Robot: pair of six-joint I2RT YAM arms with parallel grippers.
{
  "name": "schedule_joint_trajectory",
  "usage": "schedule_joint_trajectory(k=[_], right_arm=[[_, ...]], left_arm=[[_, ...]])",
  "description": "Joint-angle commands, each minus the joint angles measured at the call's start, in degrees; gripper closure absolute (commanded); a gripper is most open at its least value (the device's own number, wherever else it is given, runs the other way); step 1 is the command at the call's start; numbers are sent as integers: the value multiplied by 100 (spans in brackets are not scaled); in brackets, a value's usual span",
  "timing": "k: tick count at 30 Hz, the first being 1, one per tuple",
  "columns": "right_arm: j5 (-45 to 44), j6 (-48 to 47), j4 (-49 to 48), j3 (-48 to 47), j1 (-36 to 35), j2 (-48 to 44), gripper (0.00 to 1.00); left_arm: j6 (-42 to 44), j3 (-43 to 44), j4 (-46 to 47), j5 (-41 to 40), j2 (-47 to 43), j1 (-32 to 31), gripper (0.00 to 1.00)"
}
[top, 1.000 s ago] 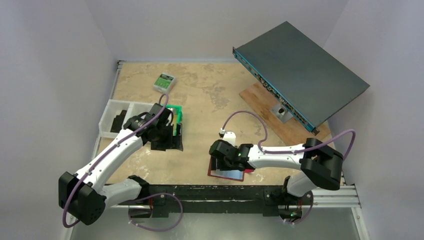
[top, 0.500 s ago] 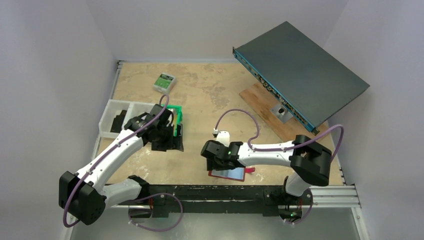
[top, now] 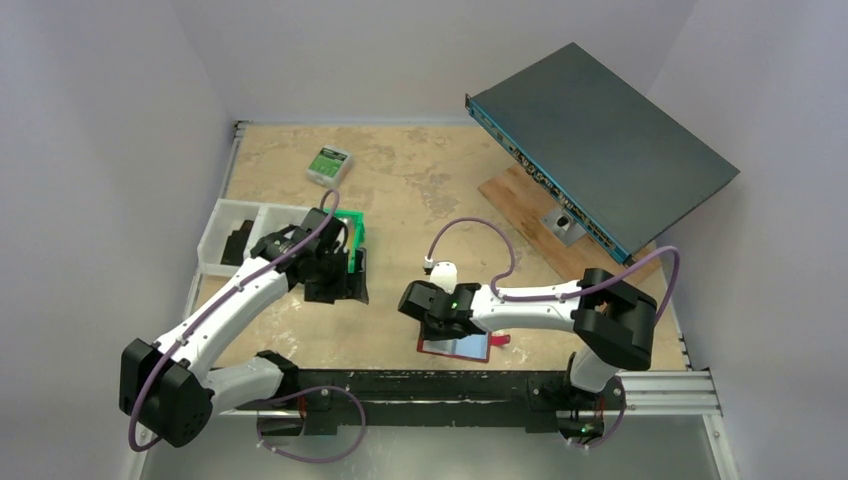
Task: Take the credit cards out of the card holder
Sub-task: Remove the credit card from the card holder.
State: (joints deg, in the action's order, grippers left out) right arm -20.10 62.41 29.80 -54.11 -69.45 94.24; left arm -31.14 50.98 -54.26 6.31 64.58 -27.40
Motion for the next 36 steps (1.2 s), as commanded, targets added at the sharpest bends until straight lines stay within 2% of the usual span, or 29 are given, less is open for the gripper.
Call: schedule_joint_trajectory(k=[1, 7, 14, 21, 29, 36], right_arm=[[220, 105, -348, 274, -16, 1, 78], [430, 30, -832, 518, -8, -165, 100], [576, -158, -1371, 670, -8, -567, 100], [670, -67, -1792, 998, 6, -1002, 100], [919, 118, -2304, 1475, 103, -1337, 100], [1118, 325, -2699, 1872, 263, -1694, 100]], left_arm=[[-137, -56, 218, 255, 17, 34, 23], [-452, -403, 698, 843, 95, -119, 26], [-941, -727, 1268, 1310, 156, -329, 32], [-1478, -1125, 2145, 1734, 452, -615, 52], [-1888, -1275, 2940, 2059, 886, -997, 59], [-2131, -1233, 3308, 2121, 1263, -1336, 73]])
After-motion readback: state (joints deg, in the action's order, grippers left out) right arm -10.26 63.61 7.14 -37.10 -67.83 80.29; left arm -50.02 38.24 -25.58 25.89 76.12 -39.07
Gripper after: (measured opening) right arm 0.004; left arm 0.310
